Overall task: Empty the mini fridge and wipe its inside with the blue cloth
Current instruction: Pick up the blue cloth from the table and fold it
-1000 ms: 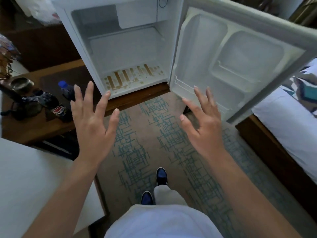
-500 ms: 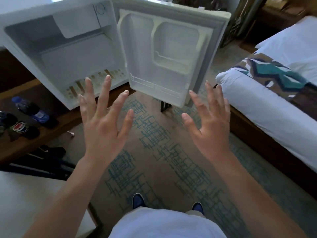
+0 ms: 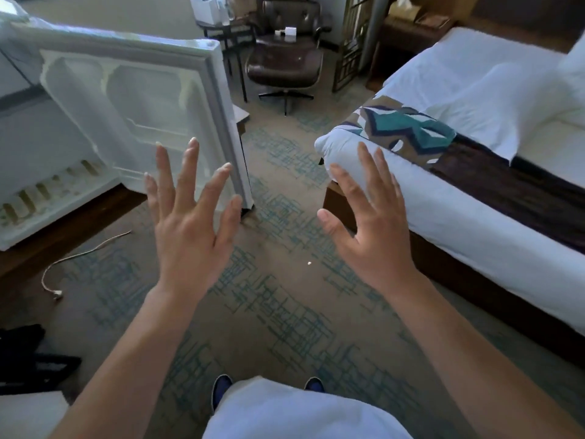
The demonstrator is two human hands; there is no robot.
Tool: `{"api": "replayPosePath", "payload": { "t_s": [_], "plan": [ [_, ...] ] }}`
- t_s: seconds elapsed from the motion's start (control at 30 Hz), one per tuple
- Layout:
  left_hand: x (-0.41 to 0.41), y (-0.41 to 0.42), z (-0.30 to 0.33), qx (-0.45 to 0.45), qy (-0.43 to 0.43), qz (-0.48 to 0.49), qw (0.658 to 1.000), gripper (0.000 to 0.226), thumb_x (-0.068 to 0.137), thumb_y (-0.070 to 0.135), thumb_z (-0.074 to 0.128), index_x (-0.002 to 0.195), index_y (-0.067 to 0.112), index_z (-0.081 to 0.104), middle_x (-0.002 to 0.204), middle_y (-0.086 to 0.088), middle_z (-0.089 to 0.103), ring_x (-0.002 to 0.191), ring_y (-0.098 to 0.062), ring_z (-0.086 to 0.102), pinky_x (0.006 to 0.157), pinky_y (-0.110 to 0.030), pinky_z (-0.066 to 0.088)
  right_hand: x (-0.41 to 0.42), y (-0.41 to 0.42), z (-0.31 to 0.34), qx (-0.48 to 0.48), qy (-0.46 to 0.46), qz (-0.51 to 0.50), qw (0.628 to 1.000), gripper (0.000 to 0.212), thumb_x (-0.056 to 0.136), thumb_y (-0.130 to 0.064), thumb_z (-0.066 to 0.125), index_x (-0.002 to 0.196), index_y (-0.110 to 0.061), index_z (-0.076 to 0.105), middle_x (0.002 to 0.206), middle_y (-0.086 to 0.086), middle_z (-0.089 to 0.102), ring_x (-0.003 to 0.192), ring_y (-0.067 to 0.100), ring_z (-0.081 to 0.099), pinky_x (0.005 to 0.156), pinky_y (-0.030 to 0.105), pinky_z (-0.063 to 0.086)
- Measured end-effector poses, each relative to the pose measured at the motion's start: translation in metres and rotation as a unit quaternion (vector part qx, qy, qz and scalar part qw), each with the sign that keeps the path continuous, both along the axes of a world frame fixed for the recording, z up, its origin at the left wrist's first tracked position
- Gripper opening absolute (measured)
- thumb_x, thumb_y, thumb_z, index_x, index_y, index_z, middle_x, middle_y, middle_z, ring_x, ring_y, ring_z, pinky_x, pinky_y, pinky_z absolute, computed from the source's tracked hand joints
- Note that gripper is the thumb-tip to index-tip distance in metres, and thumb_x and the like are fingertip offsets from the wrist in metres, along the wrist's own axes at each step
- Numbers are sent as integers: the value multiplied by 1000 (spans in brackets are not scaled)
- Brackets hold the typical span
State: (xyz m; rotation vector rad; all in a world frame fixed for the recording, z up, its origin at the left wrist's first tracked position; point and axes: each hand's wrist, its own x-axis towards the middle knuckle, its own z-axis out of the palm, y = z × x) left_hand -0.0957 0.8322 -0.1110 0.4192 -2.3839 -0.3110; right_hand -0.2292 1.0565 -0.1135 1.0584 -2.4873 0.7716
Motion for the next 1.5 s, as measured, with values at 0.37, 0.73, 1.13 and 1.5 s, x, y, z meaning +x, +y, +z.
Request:
{"api": "replayPosePath", "payload": {
  "t_s": [0.37, 0.73, 1.13, 1.5],
  "plan": [
    [-103, 33, -5, 1, 18, -83, 996, 45, 106, 33, 58, 146, 14, 56, 168, -20, 25, 157, -49, 11, 122, -66, 22, -70, 38, 0, -10, 1, -50, 999, 64, 104, -51, 52, 160, -27, 35, 173, 7, 14, 162, 29, 5, 128, 59, 14],
    [-244, -3, -21, 27, -35, -106, 993, 53, 103, 41, 55, 151, 19, 50, 172, -12, 17, 160, -39, 4, 126, -61, 18, -194, 2, -14, 12, -12, -99, 995, 63, 103, -52, 49, 160, -27, 36, 173, 6, 17, 162, 30, 7, 126, 61, 21],
    [-360, -36, -26, 31, -83, -83, 993, 53, 105, 45, 47, 152, 21, 48, 173, -7, 13, 161, -35, -1, 129, -57, 10, -311, -17, -19, 11, -19, -107, 994, 60, 103, -50, 50, 157, -27, 41, 172, 6, 20, 161, 31, 11, 126, 60, 21],
    [-453, -33, -45, 50, -77, 83, 992, 53, 105, 45, 45, 150, 18, 50, 173, -8, 17, 161, -35, 3, 127, -61, 13, -474, -13, -32, 48, -57, -1, 997, 61, 102, -54, 44, 157, -29, 40, 172, 4, 21, 161, 27, 14, 125, 52, 20]
  ]
}}
